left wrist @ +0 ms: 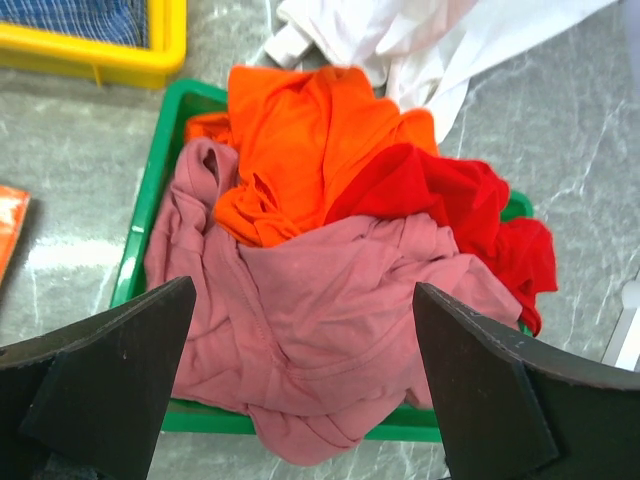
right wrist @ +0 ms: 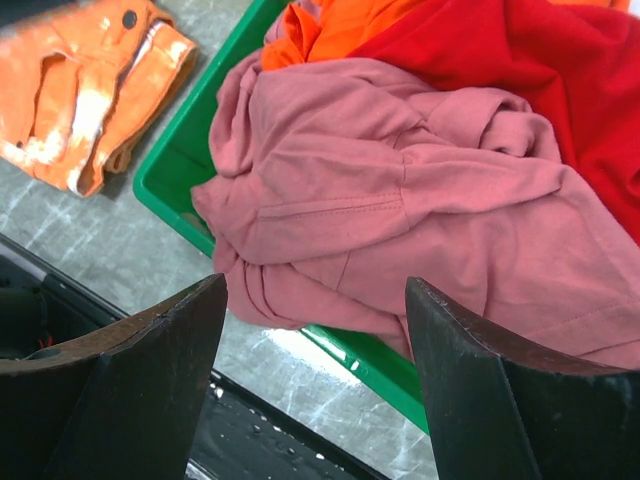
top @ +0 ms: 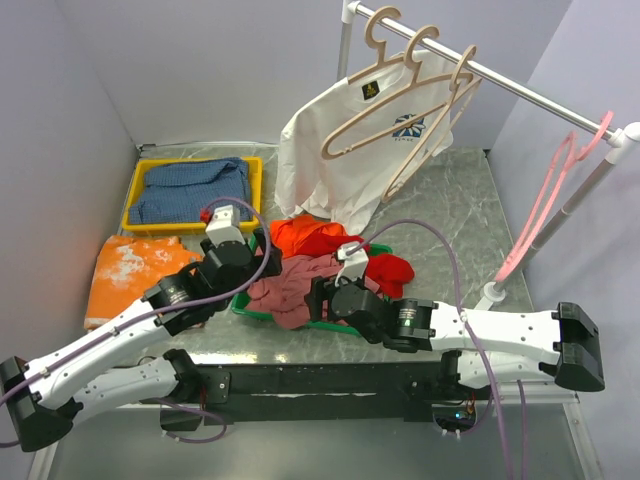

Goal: Place the t-shirt on the hanger
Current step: Move the bin to the center of the board.

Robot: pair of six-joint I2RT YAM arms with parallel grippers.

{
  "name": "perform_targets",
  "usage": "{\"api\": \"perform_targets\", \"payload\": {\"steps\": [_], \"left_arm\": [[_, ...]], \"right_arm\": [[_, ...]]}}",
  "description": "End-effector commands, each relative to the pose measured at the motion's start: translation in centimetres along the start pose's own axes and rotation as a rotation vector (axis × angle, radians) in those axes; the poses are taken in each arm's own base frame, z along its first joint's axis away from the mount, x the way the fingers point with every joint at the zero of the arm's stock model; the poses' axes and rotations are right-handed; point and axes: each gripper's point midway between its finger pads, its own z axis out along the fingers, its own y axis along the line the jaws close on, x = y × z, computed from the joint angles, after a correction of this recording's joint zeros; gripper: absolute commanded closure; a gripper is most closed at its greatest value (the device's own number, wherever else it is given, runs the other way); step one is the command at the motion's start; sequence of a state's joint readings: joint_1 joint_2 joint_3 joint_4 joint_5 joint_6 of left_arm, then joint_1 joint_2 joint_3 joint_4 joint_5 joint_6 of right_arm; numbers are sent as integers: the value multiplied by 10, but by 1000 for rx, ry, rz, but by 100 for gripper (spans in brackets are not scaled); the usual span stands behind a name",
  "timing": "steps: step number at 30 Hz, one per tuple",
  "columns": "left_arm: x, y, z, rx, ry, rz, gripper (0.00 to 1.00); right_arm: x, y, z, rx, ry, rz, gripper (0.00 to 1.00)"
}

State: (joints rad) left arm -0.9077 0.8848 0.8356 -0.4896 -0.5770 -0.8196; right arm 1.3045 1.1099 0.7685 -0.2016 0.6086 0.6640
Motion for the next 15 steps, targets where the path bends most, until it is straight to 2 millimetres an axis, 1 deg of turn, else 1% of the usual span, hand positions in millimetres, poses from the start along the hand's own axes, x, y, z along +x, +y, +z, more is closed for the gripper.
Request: {"api": "perform_targets", "payload": {"steps": [1,2,5,6,7,9,11,12,13,14,15], "left_arm": [[-38,-10,-17,30,-100,-31,4],[-41,-10,-18,29,-105,-34,4],[-41,-4,-18,-2,-107,-41,4],[-38,3,-16,-45,-108,-48,4],[-37,6,-14,-63,-111,-58,3],[-29,13,-9,-102,-97,-74,4],[-23,13,-4,-102,-83,-80,3],[-21,12,-2,-101,-77,-84,4],[-19,9,0,-82,-66,-90,4],[-14,11,3,-87,-56,-86,3],[-14,14,5,-96,-54,-94,4]], "right_arm": [[-4,11,2,-19,-1,14,20],[-2,13,4,-21,13,9,20],[8,9,9,22,53,8,20],[11,6,10,36,65,1,20],[14,5,12,46,74,17,20],[22,-8,20,87,117,33,20],[26,-22,25,126,136,70,20],[23,-34,28,160,137,97,20],[24,-45,31,184,140,120,20],[23,-53,31,206,137,144,20],[22,-70,34,254,138,172,20]]}}
